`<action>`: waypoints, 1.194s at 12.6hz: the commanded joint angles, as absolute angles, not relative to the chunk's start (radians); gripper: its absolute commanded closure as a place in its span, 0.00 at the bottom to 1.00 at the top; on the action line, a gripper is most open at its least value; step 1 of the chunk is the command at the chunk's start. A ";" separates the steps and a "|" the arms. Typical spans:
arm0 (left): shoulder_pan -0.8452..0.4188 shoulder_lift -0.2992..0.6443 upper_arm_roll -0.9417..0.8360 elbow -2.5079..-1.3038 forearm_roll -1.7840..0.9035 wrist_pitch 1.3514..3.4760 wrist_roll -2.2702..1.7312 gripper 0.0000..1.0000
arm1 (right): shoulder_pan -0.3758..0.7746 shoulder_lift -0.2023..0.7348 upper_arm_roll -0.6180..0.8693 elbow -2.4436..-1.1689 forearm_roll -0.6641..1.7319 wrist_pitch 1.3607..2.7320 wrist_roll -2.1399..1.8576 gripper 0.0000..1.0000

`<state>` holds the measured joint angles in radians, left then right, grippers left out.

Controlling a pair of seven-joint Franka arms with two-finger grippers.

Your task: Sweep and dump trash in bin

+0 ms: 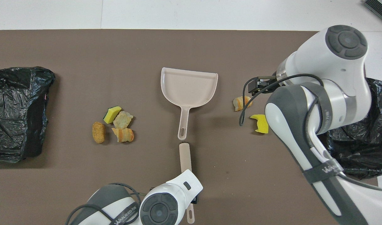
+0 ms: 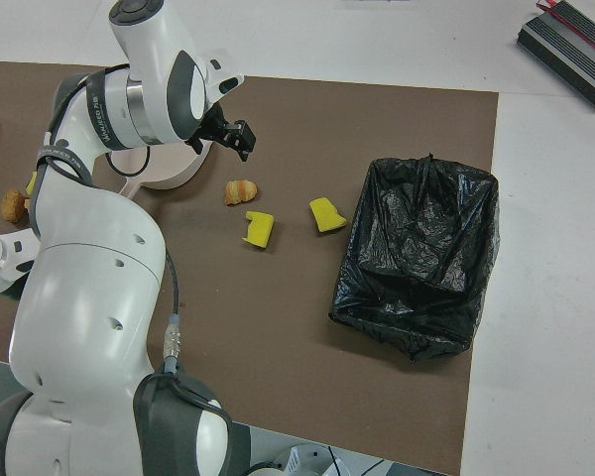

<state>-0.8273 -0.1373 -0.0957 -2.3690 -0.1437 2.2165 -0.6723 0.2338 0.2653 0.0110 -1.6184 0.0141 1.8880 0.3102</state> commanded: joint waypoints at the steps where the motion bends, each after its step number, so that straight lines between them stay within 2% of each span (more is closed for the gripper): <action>1: -0.864 -0.095 -0.077 -2.373 -0.155 2.302 -0.725 0.00 | 0.285 0.299 0.012 -1.608 0.025 1.940 0.412 0.00; 8: -0.936 -0.089 -0.078 -2.401 -0.160 2.310 -0.770 0.00 | 0.417 0.399 0.014 -1.594 0.044 2.034 0.676 0.00; 10: -0.952 -0.084 -0.078 -2.411 -0.160 2.310 -0.773 0.03 | 0.446 0.422 0.014 -1.597 0.136 2.110 0.712 0.00; 13: -0.956 -0.055 -0.077 -2.405 -0.160 2.309 -0.795 0.10 | 0.505 0.451 0.014 -1.598 0.138 2.128 0.804 0.00; 14: -0.954 -0.054 -0.077 -2.399 -0.160 2.301 -0.789 0.21 | 0.518 0.457 0.014 -1.598 0.138 2.143 0.817 0.00; 15: -0.954 -0.055 -0.077 -2.399 -0.160 2.298 -0.784 0.48 | 0.532 0.457 0.014 -1.601 0.146 2.179 0.825 0.00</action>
